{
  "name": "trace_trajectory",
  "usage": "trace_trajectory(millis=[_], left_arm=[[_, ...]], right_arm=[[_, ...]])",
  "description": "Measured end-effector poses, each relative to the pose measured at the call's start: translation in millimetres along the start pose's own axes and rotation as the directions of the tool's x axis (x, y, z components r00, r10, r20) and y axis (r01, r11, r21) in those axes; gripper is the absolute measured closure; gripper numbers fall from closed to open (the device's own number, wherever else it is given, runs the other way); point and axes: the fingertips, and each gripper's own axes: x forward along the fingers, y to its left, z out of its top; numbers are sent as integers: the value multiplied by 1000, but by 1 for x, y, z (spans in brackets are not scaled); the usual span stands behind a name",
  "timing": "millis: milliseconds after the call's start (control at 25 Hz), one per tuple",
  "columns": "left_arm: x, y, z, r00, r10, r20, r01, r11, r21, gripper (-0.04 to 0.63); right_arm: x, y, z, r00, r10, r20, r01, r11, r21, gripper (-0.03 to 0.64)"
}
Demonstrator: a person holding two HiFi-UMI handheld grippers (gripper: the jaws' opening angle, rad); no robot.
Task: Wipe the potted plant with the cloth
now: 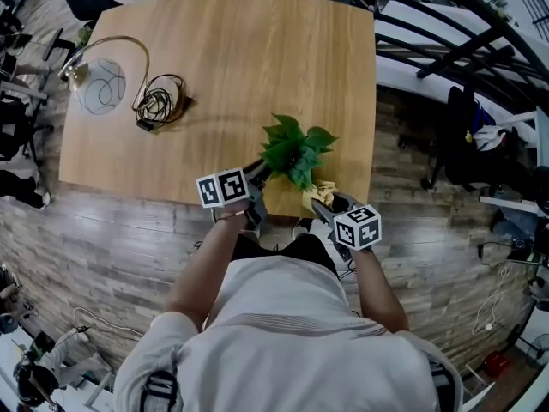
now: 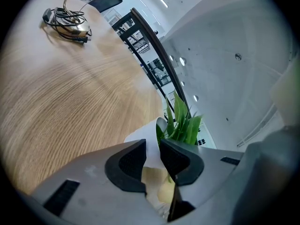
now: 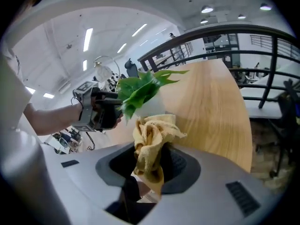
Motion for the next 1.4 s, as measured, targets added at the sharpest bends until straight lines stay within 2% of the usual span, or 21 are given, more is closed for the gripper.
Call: trace_trajectory(millis=[200,400,600,680,720,800,960,1160,1200,1240,1400], left_arm=[[-1,0,2,1000,6,11,-6,999,38,500],[-18,-7,22,995,18,98,-30,993,118,499],[-48,-19,64,972,73,222,-124,967,224,492],[-61,-40,86,957,69,281,-154,944,290,492],[-67,-55,96,951,55,305,-162,927,339,492],[-78,-92,114,937,6,348,-173,875,452,504],[-101,-163,135,909,-98,404,-204,741,640,543],[-116,-228,146,889,-164,427,-269,567,778,564],[-119,-239,146,885,-178,430,-275,545,792,566],[-122,-250,146,881,-195,431,-274,532,801,566],[-130,-273,148,860,-240,451,-279,518,808,567]], right_arm=[[-13,-24,5,997,-64,35,61,996,67,430],[-37,-39,30,980,-171,102,169,985,27,430],[-73,-48,80,939,-251,235,256,967,7,430],[-90,-49,108,912,-273,305,287,958,-2,430],[-100,-48,124,896,-283,342,306,952,-13,430],[-120,-45,156,859,-299,416,347,937,-42,430],[-165,-28,217,774,-292,562,399,914,-73,430],[-220,4,276,664,-239,709,432,896,-102,431],[-229,10,283,646,-229,728,437,893,-107,431],[-236,16,289,630,-222,744,446,888,-112,433],[-253,32,300,593,-218,775,502,853,-143,436]])
